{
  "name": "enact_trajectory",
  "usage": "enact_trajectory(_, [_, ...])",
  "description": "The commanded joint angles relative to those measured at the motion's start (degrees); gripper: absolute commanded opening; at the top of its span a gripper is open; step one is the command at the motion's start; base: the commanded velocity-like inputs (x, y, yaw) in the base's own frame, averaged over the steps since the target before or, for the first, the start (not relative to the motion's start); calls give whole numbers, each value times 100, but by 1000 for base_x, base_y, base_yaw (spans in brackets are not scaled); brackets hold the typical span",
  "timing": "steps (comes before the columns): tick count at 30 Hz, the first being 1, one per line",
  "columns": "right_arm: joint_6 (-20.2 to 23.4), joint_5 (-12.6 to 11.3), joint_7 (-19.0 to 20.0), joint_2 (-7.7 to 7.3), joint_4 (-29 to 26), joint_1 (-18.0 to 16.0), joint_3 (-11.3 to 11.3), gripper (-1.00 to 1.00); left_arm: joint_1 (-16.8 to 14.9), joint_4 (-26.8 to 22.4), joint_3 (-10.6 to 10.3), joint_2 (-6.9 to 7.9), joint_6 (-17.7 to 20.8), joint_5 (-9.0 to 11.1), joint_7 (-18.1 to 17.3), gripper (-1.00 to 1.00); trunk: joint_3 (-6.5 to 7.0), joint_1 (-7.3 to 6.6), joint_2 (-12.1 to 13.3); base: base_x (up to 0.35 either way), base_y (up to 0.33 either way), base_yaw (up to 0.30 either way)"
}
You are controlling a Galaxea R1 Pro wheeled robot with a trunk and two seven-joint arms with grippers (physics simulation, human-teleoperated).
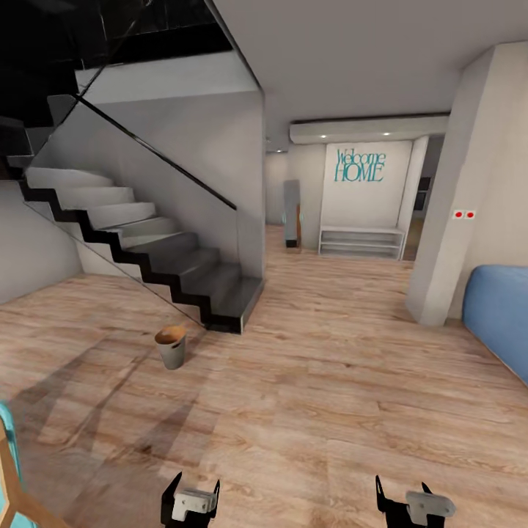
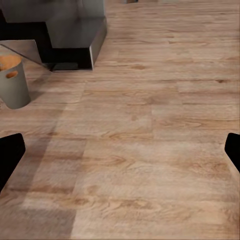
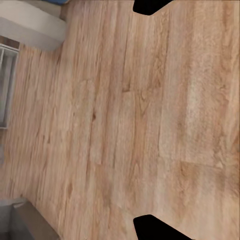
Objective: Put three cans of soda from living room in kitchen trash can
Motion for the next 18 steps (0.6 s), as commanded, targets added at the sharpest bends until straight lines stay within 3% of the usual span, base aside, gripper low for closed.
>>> enact_trajectory(1, [0, 0, 0, 1, -1, -1, 0, 100, 0, 0, -2, 0, 0, 0, 0, 100, 1, 0, 0, 322, -117, 124])
enact_trajectory(18, [0, -8, -9, 74, -4, -4, -3, 100, 0, 0, 1, 0, 0, 0, 1, 100, 67, 0, 0, 322, -117, 204])
